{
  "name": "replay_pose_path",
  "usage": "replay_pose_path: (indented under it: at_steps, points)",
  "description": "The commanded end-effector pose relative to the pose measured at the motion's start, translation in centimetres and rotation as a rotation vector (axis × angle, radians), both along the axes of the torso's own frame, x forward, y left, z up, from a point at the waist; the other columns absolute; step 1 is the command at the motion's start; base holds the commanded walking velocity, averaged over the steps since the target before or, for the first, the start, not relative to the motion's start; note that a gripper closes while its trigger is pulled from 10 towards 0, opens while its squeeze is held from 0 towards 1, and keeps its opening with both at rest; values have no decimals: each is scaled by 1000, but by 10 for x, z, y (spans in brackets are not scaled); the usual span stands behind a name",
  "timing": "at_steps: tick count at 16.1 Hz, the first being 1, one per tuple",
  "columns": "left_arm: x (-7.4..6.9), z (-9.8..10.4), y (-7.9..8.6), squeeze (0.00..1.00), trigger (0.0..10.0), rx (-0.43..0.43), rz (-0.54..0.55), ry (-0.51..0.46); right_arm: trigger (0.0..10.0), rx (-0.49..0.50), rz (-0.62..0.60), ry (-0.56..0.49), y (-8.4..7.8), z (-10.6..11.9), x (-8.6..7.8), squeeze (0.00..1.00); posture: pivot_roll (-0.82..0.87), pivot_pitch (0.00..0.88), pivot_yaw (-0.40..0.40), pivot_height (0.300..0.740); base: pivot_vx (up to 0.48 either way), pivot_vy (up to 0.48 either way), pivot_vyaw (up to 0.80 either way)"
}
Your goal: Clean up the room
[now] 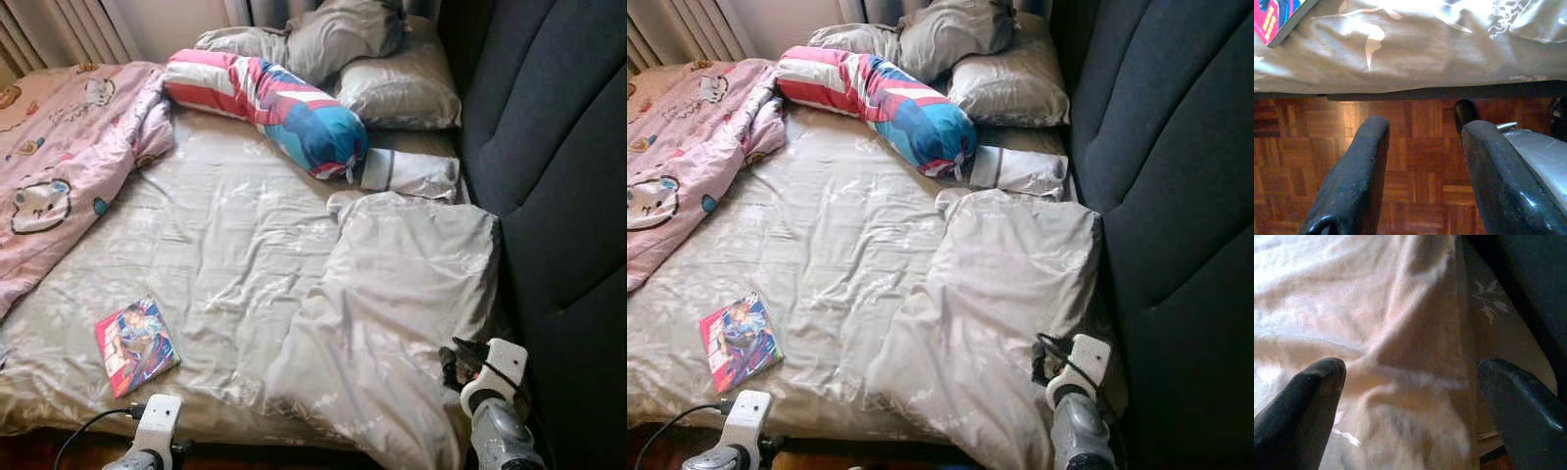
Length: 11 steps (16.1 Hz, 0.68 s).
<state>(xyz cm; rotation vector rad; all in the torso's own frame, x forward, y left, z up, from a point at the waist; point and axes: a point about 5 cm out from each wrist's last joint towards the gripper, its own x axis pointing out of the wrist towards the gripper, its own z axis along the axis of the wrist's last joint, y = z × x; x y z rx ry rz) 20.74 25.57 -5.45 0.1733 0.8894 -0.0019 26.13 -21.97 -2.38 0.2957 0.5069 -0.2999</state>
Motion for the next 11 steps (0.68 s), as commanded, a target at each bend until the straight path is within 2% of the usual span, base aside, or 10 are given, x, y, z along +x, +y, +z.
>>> replay_pose_path:
  at_steps: [1, 6, 11]
  points:
    - [-10, -3, 8, 0, 10000, 23, -12, 38, 10000, 24, -38, 37, -3, -5, -6, 0, 1, 215, 75, 740, 0, 0, 0]
    - [-11, -1, 15, 0, 10000, 52, -40, 40, 10000, 68, -76, 55, -8, -8, -10, 0, 49, 272, 92, 740, 0, 0, 0]
    - [-21, -2, 25, 0, 10000, 79, -43, 67, 10000, 99, -70, 58, -4, -11, -12, 0, 80, 311, 111, 740, 0, 0, 0]
